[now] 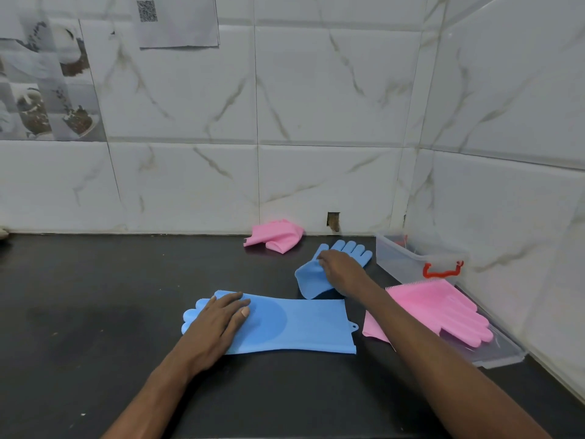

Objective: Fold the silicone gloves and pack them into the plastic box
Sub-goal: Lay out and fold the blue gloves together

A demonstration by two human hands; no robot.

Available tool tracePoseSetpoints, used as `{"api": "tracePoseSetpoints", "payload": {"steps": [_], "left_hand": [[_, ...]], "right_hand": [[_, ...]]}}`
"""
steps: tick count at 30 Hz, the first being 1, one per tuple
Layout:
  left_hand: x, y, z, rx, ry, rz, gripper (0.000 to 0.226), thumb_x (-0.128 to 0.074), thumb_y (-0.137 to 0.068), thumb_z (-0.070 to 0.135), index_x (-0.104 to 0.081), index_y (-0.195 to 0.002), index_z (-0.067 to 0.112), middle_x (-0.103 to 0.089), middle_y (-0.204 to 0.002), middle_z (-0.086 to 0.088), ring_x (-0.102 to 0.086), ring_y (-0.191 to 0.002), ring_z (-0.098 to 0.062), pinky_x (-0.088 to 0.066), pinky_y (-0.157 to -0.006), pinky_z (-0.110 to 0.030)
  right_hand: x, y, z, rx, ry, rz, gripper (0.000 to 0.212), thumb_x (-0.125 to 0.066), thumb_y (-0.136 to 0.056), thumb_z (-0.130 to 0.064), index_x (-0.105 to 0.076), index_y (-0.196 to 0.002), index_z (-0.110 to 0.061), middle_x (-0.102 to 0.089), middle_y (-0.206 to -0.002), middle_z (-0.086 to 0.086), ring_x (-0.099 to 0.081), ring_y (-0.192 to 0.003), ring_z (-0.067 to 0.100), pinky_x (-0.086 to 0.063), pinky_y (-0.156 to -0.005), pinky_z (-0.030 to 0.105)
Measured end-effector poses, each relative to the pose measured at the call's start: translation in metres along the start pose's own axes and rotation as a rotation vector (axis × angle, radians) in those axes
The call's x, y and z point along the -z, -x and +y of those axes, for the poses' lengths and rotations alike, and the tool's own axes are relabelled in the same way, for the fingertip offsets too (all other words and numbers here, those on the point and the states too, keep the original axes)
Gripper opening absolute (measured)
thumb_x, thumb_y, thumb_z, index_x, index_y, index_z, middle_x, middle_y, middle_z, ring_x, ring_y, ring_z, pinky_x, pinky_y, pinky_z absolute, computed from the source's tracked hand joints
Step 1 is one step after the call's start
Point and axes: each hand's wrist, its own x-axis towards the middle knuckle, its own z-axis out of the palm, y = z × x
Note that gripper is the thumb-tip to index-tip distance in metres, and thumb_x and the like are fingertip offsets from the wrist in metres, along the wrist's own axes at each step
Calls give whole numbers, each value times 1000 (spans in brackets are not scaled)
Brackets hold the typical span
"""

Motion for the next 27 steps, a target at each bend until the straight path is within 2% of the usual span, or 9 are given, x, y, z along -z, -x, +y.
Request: {"api": "tracePoseSetpoints", "payload": {"steps": [3, 5, 7, 9, 12, 17, 20, 23, 27], "left_hand": [[-1, 1, -1, -2, 62, 52, 38, -36, -103, 40, -63, -127, 28, -48, -134, 24, -37, -120, 18, -20, -116, -16], [-2, 0, 1, -30, 75, 98, 39, -36, -102, 41, -66, -121, 28, -57, -125, 25, -46, -116, 16, -27, -103, -4], [-3, -1, 5, -82, 75, 122, 42, -34, -100, 44, -69, -115, 27, -64, -114, 23, -53, -111, 11, -35, -96, -5], [-4, -1, 9, -130, 61, 103, 45, -32, -99, 47, -70, -109, 26, -66, -105, 21, -57, -104, 5, -41, -93, -13], [-4, -2, 11, -142, 33, 29, 49, -30, -99, 51, -70, -101, 23, -65, -102, 18, -57, -102, 0, -41, -92, -18], [-7, -4, 5, -126, -14, -25, 39, -36, -103, 43, -70, -99, 24, -62, -105, 19, -55, -102, 1, -44, -93, -21], [-6, -4, 5, -105, -2, -23, 41, -35, -102, 46, -71, -100, 25, -61, -107, 20, -55, -103, 3, -42, -94, -18], [-6, -3, 6, -108, 44, -8, 48, -32, -99, 51, -71, -100, 24, -63, -105, 19, -57, -103, 0, -41, -93, -15], [-6, -3, 5, -86, 97, 17, 40, -35, -103, 41, -70, -100, 21, -66, -102, 14, -60, -100, -4, -42, -90, -17]], "right_hand": [[21, 8, -1, -121, -116, 203, 19, -38, -97, -5, -56, -101, -6, -61, -102, 15, -57, -96, 28, -46, -87, 44], [37, 21, -6, -26, -207, 234, 18, -38, -99, -6, -56, -99, -4, -62, -100, 14, -56, -91, 26, -46, -81, 40], [47, 42, -11, 104, -223, 76, 18, -39, -101, -14, -57, -97, -10, -61, -98, 9, -56, -89, 23, -45, -76, 37], [51, 64, -12, 191, -212, -251, 18, -45, -98, -31, -58, -87, -23, -61, -87, -5, -57, -81, 13, -44, -71, 30], [52, 85, -4, 134, -341, -515, 30, -55, -89, -52, -67, -77, -28, -68, -76, -10, -64, -66, 3, -52, -64, 24], [36, 47, 36, -305, -278, 71, 16, -63, -91, -19, -69, -90, -5, -68, -87, 9, -59, -73, 17, -47, -68, 28], [25, 26, 40, -467, -199, -13, 17, -60, -90, -19, -54, -80, -7, -52, -73, 4, -49, -63, 14, -40, -58, 24], [7, 13, 35, -493, -175, -116, 24, -65, -85, -27, -58, -96, -7, -60, -89, 7, -61, -82, 21, -49, -70, 30], [-1, -1, 33, -773, -517, -84, 28, -72, -80, -6, -61, -106, 0, -62, -96, 15, -62, -88, 28, -55, -80, 34]]}}
